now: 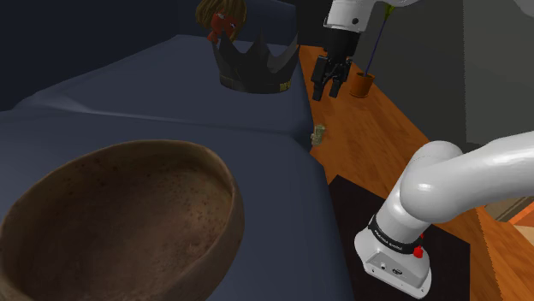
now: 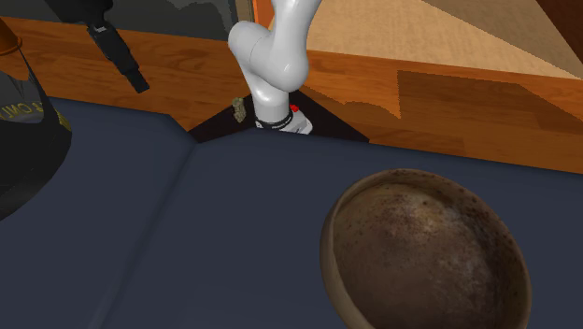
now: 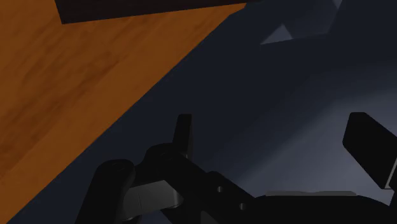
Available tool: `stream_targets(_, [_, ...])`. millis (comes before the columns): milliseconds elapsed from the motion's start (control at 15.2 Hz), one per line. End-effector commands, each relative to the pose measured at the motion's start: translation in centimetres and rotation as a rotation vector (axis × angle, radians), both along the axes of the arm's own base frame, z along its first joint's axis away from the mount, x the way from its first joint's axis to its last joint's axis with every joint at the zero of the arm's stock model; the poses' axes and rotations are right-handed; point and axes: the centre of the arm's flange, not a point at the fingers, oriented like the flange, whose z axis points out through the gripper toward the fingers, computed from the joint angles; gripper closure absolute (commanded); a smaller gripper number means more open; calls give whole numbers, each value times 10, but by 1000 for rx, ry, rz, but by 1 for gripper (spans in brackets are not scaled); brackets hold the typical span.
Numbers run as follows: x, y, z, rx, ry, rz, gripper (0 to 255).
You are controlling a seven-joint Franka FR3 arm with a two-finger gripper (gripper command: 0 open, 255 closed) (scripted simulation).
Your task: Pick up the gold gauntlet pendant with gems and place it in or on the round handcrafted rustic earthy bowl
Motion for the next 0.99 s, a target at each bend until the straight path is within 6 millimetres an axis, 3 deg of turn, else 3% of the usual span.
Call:
stream_targets(0, [0, 0, 0, 0, 0, 0, 0])
stream_targets(924, [-77, 184, 46, -135, -9, -163, 0])
